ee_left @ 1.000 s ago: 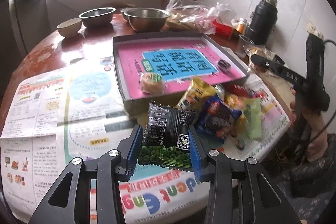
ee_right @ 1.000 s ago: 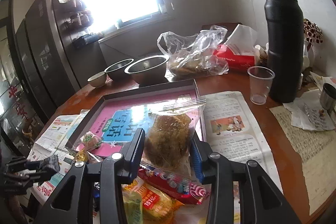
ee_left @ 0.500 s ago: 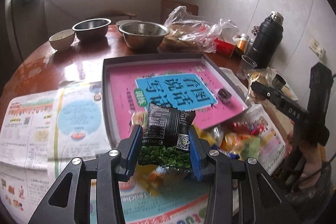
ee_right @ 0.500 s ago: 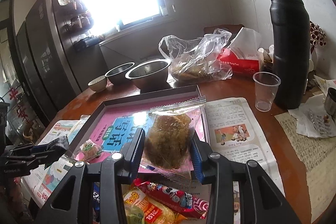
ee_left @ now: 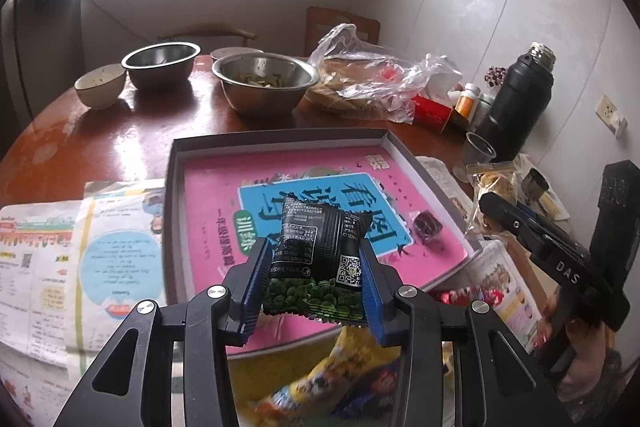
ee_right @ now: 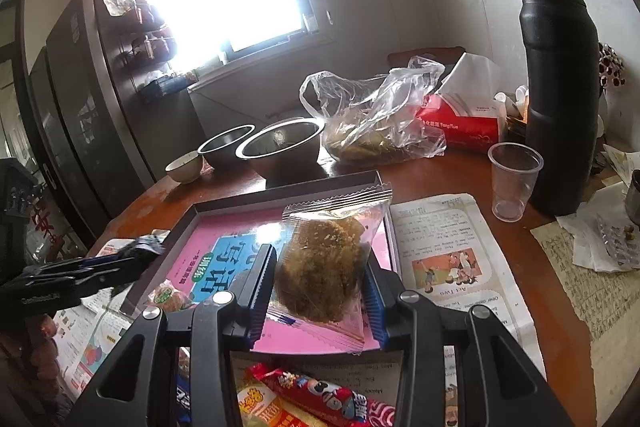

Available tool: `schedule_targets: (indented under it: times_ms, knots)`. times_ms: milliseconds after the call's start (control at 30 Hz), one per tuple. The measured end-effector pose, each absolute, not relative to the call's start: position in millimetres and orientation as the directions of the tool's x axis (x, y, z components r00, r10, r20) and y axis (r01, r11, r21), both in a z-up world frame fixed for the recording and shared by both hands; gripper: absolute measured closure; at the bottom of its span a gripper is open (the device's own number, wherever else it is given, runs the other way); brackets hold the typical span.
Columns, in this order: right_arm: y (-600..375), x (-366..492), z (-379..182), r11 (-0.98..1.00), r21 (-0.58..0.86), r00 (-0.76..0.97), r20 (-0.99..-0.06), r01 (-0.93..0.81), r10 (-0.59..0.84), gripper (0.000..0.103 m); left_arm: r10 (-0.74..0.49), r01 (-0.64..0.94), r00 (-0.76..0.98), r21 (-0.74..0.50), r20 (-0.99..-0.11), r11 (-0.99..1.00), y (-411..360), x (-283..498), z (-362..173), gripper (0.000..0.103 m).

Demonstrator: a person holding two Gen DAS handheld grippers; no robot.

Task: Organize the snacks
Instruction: 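Carry the pea bag over the tray with the left tool while the right tool carries the bread bag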

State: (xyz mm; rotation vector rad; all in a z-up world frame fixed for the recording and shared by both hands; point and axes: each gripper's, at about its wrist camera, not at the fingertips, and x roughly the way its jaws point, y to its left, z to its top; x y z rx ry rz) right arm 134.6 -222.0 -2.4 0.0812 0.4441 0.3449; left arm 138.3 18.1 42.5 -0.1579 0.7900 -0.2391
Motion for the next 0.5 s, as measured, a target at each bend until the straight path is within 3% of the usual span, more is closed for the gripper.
schedule_targets:
  times_ms: [233, 500]
  knots:
    - [-217, 140, 4, 0.935, 0.159, 0.851, -0.386, -0.317, 0.355, 0.062, -0.269, 0.136, 0.670, -0.241, -0.692, 0.961, 11, 158, 33, 0.059]
    - [-206, 149, -15, 0.930, 0.153, 0.822, -0.436, -0.334, 0.367, 0.062, -0.278, 0.134, 0.639, -0.252, -0.717, 0.958, 5, 169, 14, 0.059]
